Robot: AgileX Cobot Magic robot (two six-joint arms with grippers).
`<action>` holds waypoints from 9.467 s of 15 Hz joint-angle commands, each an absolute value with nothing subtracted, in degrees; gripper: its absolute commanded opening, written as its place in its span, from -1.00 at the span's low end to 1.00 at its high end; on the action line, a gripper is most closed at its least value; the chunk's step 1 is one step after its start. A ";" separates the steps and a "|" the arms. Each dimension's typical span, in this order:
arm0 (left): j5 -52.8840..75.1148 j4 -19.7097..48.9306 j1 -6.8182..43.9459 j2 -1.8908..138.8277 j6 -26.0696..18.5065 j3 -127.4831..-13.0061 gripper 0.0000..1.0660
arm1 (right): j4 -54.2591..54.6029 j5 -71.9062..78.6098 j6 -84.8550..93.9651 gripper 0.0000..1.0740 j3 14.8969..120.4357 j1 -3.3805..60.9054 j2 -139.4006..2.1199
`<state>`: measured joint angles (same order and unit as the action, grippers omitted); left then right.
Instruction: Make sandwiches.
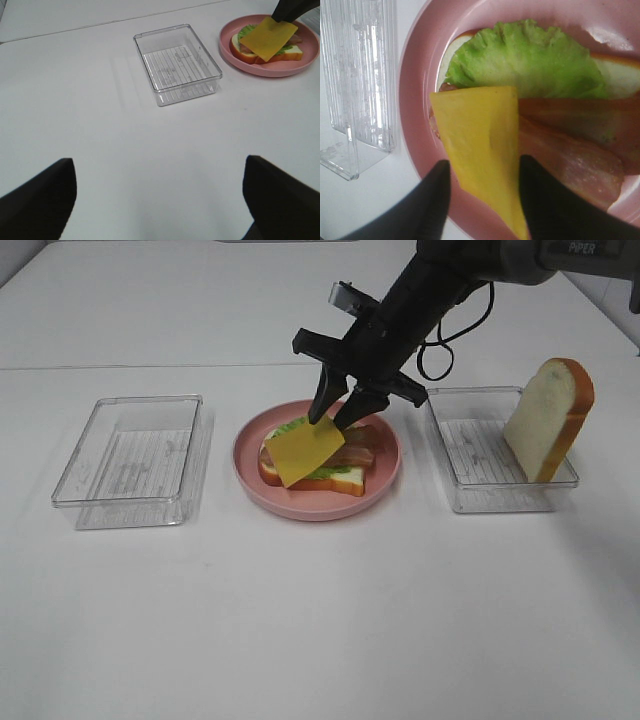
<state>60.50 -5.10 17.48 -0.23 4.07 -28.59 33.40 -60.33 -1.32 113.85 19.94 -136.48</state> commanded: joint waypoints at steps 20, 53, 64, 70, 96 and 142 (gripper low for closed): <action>59.99 -5.16 17.48 -0.11 4.13 -28.53 0.60 | 6.53 -73.97 -1.55 0.32 113.33 1.78 -119.00; 59.99 -5.16 17.48 -0.11 4.13 -28.53 0.60 | 46.47 -60.16 9.28 -1.00 86.97 2.35 -104.91; 59.99 -5.16 17.48 -0.11 4.13 -28.53 0.60 | 82.45 -40.74 27.90 -1.00 76.26 14.67 -120.89; 59.99 -5.16 17.48 -0.11 4.13 -28.53 0.60 | 81.59 -39.19 27.56 -0.74 76.26 14.67 -123.82; 59.93 -3.04 17.48 -0.11 1.32 -28.53 0.60 | 9.34 -63.54 1.83 0.38 45.95 14.67 -53.46; 59.87 -2.06 0.92 -1.55 1.32 -28.53 0.60 | 8.59 -61.08 8.08 0.38 28.99 -0.69 1.15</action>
<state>60.39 -2.52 1.03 -0.29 1.32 -28.59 8.54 -61.54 7.68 28.99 -0.23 0.34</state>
